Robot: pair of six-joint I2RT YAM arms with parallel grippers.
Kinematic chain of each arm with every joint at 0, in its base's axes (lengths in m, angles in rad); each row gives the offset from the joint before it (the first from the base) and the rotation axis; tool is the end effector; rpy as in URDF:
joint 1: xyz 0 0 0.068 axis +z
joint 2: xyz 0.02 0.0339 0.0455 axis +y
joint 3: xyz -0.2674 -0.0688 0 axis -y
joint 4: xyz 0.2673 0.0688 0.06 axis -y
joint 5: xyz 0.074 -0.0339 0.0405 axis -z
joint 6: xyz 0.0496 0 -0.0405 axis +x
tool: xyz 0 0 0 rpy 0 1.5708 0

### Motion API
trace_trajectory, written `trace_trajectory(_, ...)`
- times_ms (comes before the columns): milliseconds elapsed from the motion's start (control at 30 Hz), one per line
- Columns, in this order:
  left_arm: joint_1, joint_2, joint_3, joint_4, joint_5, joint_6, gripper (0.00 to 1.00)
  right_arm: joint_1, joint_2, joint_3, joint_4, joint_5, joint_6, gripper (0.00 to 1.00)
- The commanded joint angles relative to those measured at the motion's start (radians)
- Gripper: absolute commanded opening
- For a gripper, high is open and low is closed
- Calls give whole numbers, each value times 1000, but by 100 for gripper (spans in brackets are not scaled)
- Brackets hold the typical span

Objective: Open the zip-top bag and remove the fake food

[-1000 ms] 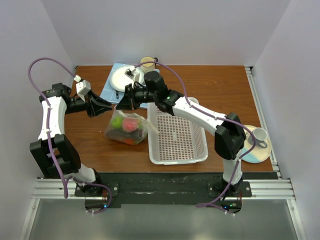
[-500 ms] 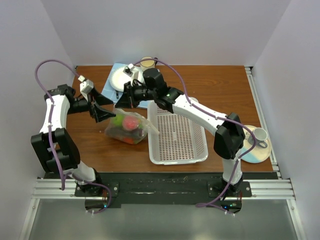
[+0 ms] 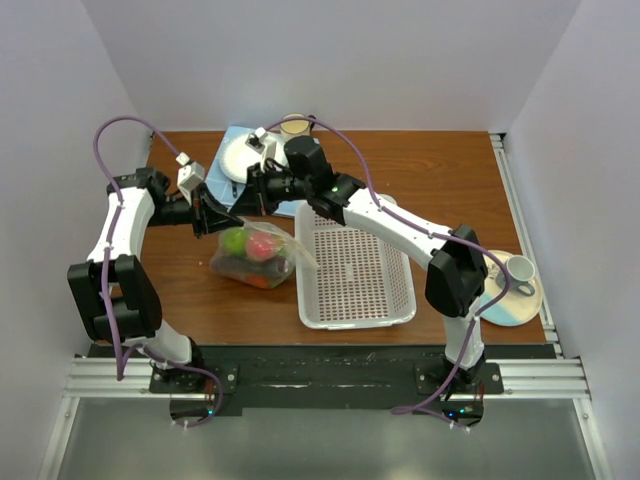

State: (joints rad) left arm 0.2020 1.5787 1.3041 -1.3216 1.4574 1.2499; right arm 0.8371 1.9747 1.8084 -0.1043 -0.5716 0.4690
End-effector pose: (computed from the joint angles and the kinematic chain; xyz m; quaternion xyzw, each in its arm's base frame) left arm 0.2976 0.0106 0.2866 0.3659 0.6501 -0.5043 0.4349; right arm 0.3217 0.3969 0.3434 -0.3075 0.7196 0.5311 0.3249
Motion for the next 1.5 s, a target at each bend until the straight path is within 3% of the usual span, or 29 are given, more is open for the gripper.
trace_trajectory(0,4,17,47,7,-14,26,0,-3,-13,37,-23,-30,-24,0)
trace_trajectory(200,4,27,64,5,-25,6,8,-3,-8,42,-40,-31,-35,0)
trace_trajectory(500,7,-16,110,5,-51,-20,1,-10,-83,-76,-61,4,-78,0)
trace_trajectory(900,25,-42,141,5,-43,-44,1,-15,-184,-199,-167,71,-174,0)
trace_trajectory(1233,241,98,310,7,29,-113,0,-18,-358,-440,-169,157,-198,0)
trace_trajectory(1467,252,70,250,7,26,-67,0,-18,-416,-547,-124,154,-162,0)
